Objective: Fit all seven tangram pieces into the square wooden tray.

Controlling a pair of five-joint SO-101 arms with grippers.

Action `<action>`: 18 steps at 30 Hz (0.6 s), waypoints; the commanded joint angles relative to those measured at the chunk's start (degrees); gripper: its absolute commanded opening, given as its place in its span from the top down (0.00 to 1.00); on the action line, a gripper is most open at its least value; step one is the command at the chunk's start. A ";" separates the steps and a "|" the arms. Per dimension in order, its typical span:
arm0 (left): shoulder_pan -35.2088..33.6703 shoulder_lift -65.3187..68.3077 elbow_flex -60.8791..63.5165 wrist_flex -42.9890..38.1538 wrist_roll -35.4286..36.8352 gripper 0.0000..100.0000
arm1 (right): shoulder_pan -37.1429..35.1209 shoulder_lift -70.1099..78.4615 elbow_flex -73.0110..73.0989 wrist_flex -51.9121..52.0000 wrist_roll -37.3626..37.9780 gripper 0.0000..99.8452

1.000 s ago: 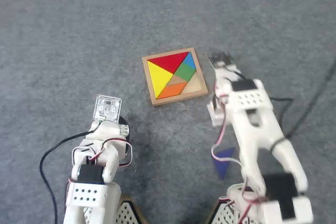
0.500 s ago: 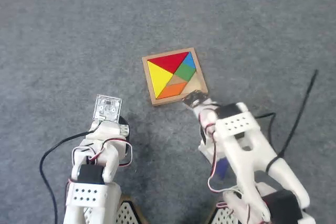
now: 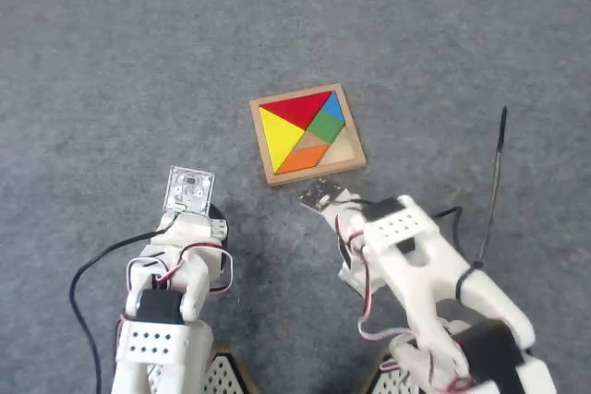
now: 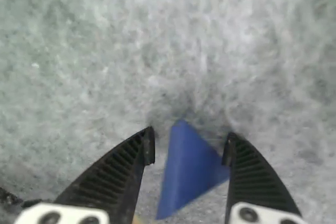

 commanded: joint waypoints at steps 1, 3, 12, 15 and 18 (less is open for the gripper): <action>-0.26 -0.79 -0.48 0.44 0.44 0.98 | 6.29 5.67 -2.29 -0.92 2.46 0.78; -0.26 -0.79 -0.48 0.44 0.44 0.98 | 9.63 7.69 -5.36 -0.92 2.73 0.83; -0.26 -0.79 -0.48 0.44 0.44 0.98 | 13.05 10.77 -18.02 -0.04 2.37 0.99; -0.26 -0.79 -0.48 0.44 0.44 0.98 | 12.97 10.33 -24.09 3.56 2.29 0.99; -0.26 -0.79 -0.48 0.44 0.44 0.98 | 12.97 11.12 -32.35 8.13 2.29 0.99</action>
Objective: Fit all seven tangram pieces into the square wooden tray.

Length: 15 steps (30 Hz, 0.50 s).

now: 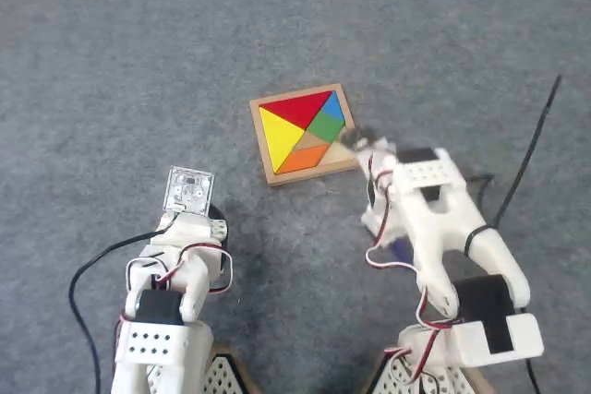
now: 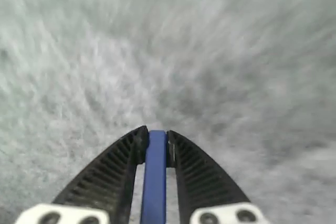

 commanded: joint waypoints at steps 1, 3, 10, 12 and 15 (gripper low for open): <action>-0.26 -0.79 -0.48 0.44 0.44 0.98 | 0.22 0.22 -11.96 5.23 0.26 0.99; -0.26 -0.79 -0.48 0.44 0.44 0.98 | 0.13 1.71 -18.02 7.34 0.26 0.99; -0.26 -0.79 -0.48 0.44 0.44 0.98 | -1.19 18.24 -43.78 11.65 -14.59 0.99; -0.26 -0.79 -0.48 0.44 0.44 0.98 | -2.51 24.57 -51.08 11.82 -20.84 0.99; -0.26 -0.79 -0.48 0.44 0.44 0.98 | -4.62 32.92 -61.45 11.82 -27.60 0.99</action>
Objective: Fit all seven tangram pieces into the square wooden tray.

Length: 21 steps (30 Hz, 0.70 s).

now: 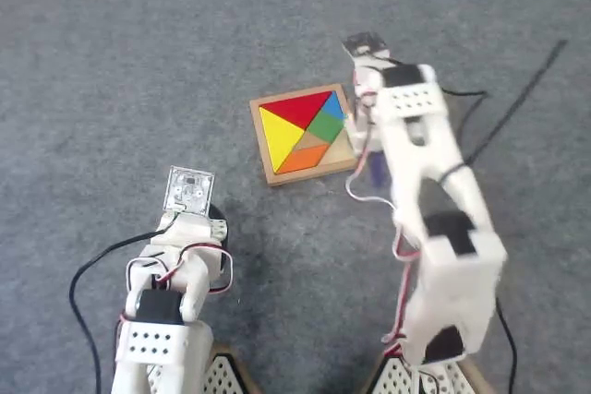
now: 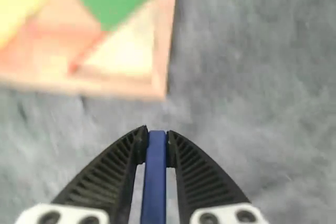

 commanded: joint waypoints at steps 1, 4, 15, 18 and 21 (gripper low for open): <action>-0.26 -0.79 -0.48 0.44 0.44 0.98 | -2.86 7.08 -15.30 0.75 -8.18 0.99; -0.26 -0.79 -0.48 0.44 0.44 0.98 | -3.82 13.05 -23.38 0.75 -12.04 0.99; -0.26 -0.79 -0.48 0.44 0.44 0.98 | -0.22 21.93 -33.23 3.38 -19.08 0.99; -0.26 -0.79 -0.48 0.44 0.44 0.98 | 1.36 21.93 -33.23 4.79 -23.47 0.99; -0.26 -0.79 -0.48 0.44 0.44 0.98 | 1.10 21.93 -33.23 5.67 -24.70 0.99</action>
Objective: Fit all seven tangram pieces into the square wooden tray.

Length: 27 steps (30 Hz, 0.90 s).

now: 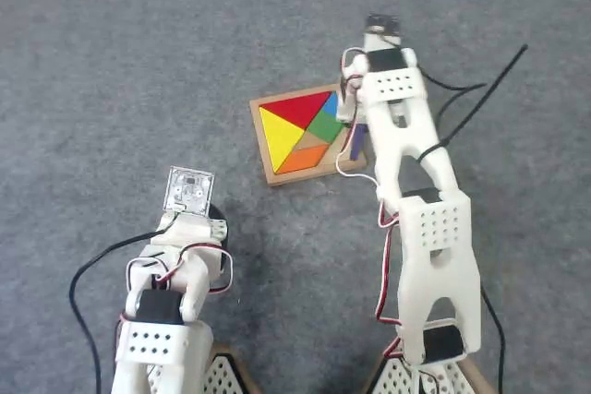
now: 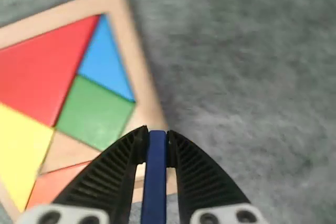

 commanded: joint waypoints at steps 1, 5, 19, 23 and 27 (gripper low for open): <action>-0.26 -0.79 -0.48 0.44 0.44 0.98 | 0.13 -1.36 -3.34 1.19 -1.85 0.99; -0.26 -0.79 -0.48 0.44 0.44 0.98 | -0.66 -1.36 -3.34 1.19 -5.10 0.99; -0.26 -0.79 -0.48 0.44 0.44 0.98 | -3.56 -1.45 -3.43 0.04 -28.66 0.99; -0.26 -0.79 -0.48 0.44 0.44 0.98 | -3.65 -1.54 -3.78 1.89 -34.99 0.95; -0.26 -0.79 -0.48 0.44 0.44 0.98 | -3.65 -1.45 -6.15 3.47 -38.42 0.93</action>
